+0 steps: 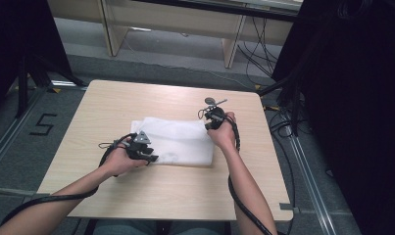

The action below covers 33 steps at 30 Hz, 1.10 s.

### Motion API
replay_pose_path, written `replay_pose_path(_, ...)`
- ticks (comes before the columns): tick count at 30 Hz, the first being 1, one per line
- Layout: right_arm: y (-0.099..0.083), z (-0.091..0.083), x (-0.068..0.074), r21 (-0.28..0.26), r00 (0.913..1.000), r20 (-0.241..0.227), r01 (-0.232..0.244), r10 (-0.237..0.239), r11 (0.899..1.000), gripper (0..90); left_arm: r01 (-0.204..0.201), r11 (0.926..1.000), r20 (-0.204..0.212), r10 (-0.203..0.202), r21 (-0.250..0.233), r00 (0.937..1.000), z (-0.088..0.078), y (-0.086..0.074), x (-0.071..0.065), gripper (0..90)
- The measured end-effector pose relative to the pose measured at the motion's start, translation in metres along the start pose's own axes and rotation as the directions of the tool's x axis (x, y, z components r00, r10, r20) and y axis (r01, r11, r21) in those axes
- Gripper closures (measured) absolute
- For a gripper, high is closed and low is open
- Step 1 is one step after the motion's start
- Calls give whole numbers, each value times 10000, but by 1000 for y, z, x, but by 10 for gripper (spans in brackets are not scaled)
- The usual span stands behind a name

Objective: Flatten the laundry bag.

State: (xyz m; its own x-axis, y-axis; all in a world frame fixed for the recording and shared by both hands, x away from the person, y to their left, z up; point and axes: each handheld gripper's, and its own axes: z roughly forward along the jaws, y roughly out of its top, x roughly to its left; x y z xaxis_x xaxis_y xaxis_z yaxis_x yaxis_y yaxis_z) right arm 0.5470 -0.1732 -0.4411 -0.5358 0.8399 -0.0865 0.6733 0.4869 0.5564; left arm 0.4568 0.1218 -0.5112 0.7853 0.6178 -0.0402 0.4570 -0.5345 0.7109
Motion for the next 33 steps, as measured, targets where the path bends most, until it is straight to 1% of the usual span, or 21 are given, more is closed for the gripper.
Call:
replay_pose_path(3,-1,-1,4,-15,9999,-136,47,-48,10000,894,-16,10000,3,16,13,10000,0,0,0,603)
replay_pose_path(8,2,-15,14,-785,9989,-426,185,-219,9967,894,15,10000,-48,-15,13,10000,0,0,-1,604)
replay_pose_path(9,3,-23,19,-1205,9979,-605,177,-251,9926,894,63,10000,-59,-63,27,10000,0,0,-1,606)
replay_pose_path(10,3,-23,19,-1205,9979,-605,177,-251,9926,894,63,10000,-59,-63,27,10000,0,0,-1,607)
replay_pose_path(13,3,-45,33,-1526,9892,-1429,97,-317,9882,895,110,9999,-131,-109,66,9999,0,1,-1,613)
replay_pose_path(15,3,-49,36,-1589,9870,-1574,87,-340,9873,896,43,9999,-149,-41,141,9999,0,2,-1,614)
replay_pose_path(16,2,-50,38,-2044,9844,-1653,258,-604,9786,895,24,9999,-201,-22,121,9998,0,2,-2,615)
replay_pose_path(17,-1,-61,45,-2031,9766,-1958,486,-892,9780,896,0,9999,-285,3,125,9996,0,2,-2,633)
replay_pose_path(18,-1,-61,45,-2031,9766,-1958,486,-892,9780,896,6,9999,-280,-2,142,9996,1,2,-2,633)
replay_pose_path(19,-3,-62,48,-2333,9746,-2024,466,-954,9713,896,-4,9999,-294,9,156,9996,1,2,-2,633)
replay_pose_path(20,-7,-69,54,-2466,9648,-2247,791,-1364,9659,896,-85,9998,-303,91,206,9995,0,3,-2,634)
replay_pose_path(22,-10,-75,57,-2280,9615,-2412,755,-1314,9707,896,-39,9998,-306,45,199,9995,0,3,-2,634)
replay_pose_path(23,-14,-79,62,-2487,9579,-2527,717,-1362,9659,896,-33,9998,-318,39,201,9995,0,3,-2,634)
replay_pose_path(24,-17,-83,64,-2460,9489,-2701,956,-1629,9646,896,-50,9998,-332,56,204,9994,0,3,-2,635)
replay_pose_path(25,-23,-88,70,-2704,9355,-3065,916,-1759,9584,896,-39,9997,-348,47,221,9994,0,3,-2,638)
replay_pose_path(27,-26,-90,72,-2702,9335,-3116,919,-1773,9584,896,-12,9997,-353,20,226,9994,0,3,-2,639)
replay_pose_path(28,-32,-94,77,-2789,9207,-3309,1143,-2071,9535,896,-26,9998,-374,34,206,9993,0,3,-3,640)
replay_pose_path(29,-35,-97,78,-2692,9112,-3458,1323,-2239,9540,896,-37,9998,-374,45,207,9993,0,3,-2,640)
replay_pose_path(30,-38,-100,80,-2599,9051,-3610,1337,-2247,9563,896,-37,9998,-374,45,207,9993,0,3,-2,640)
replay_pose_path(31,-38,-100,80,-2599,9051,-3610,1337,-2247,9563,896,15,9998,-363,-9,186,9993,0,3,-3,640)
replay_pose_path(33,-47,-102,85,-2523,8965,-3786,1392,-2301,9576,896,109,9998,-342,-103,167,9994,1,3,-3,640)
